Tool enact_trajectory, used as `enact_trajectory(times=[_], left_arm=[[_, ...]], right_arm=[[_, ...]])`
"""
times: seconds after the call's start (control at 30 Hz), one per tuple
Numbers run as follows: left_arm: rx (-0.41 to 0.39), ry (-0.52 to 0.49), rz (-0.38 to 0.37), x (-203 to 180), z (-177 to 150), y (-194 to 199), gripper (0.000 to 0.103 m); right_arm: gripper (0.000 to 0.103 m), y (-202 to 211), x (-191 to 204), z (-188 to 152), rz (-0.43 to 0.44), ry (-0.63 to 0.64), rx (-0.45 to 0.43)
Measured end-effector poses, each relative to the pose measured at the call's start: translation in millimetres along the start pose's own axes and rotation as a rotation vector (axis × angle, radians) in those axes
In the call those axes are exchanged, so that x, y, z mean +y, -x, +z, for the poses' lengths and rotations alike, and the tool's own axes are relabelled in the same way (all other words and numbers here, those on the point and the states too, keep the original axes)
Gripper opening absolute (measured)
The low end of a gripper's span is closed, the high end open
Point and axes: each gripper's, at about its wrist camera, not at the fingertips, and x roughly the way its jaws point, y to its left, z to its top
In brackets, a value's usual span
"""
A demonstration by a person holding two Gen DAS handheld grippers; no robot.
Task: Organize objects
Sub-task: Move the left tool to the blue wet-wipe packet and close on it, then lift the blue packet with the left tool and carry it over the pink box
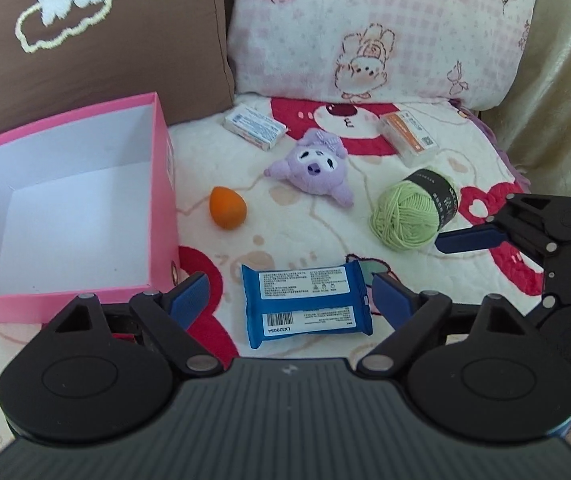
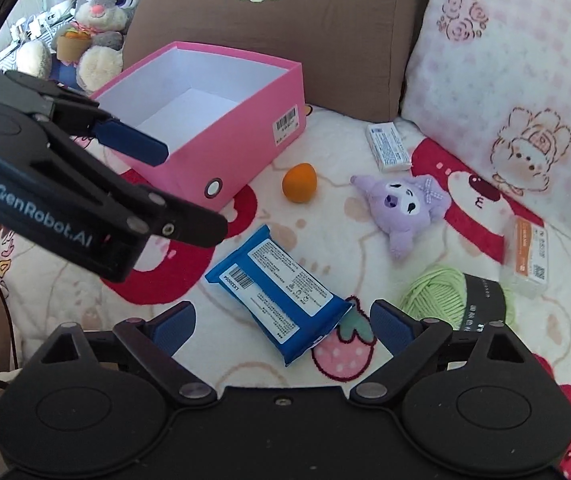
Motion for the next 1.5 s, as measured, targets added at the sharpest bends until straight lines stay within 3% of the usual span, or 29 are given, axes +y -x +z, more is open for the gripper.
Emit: enact_trajectory(times=[0.13, 0.2, 0.33, 0.43, 0.57, 0.8, 1.1, 1.17, 1.33, 1.5], left_arm=[[-0.009, -0.013, 0.003, 3.6, -9.0, -16.2, 0.088], [0.000, -0.006, 0.010, 7.7, -13.5, -27.1, 0.082], [0.013, 0.075, -0.057, 21.5, -22.9, -47.6, 0.079], [-0.005, 0.064, -0.073, 20.1, -29.7, -58.3, 0.078], [0.004, 0.040, -0.064, 16.6, -34.2, -70.9, 0.078], [0.045, 0.060, -0.033, 26.1, -45.9, -93.2, 0.069], [0.045, 0.100, -0.046, 28.7, -51.0, -115.8, 0.057], [0.043, 0.106, -0.066, 28.1, -50.5, -117.0, 0.049], [0.049, 0.096, -0.077, 24.1, -49.9, -117.1, 0.038], [0.068, 0.104, -0.045, 20.7, -50.8, -118.4, 0.038]], right_arm=[[0.089, -16.9, -7.7, -7.3, 0.044, -0.033, 0.010], [0.087, -26.4, -9.5, -11.3, 0.033, -0.035, 0.025], [0.086, -42.0, -17.8, -17.4, 0.054, -0.093, 0.044], [0.083, -53.5, -21.4, -22.1, 0.078, -0.128, 0.048], [0.083, -67.8, -25.5, -27.7, 0.130, -0.155, 0.039], [0.083, -91.2, -44.4, -36.4, 0.110, -0.243, 0.069], [0.056, -102.7, -55.0, -41.7, 0.144, -0.316, 0.061], [0.049, -103.2, -54.3, -41.5, 0.150, -0.315, 0.059], [0.042, -103.4, -52.1, -42.2, 0.148, -0.299, 0.055], [0.040, -108.8, -53.7, -42.2, 0.151, -0.315, 0.093]])
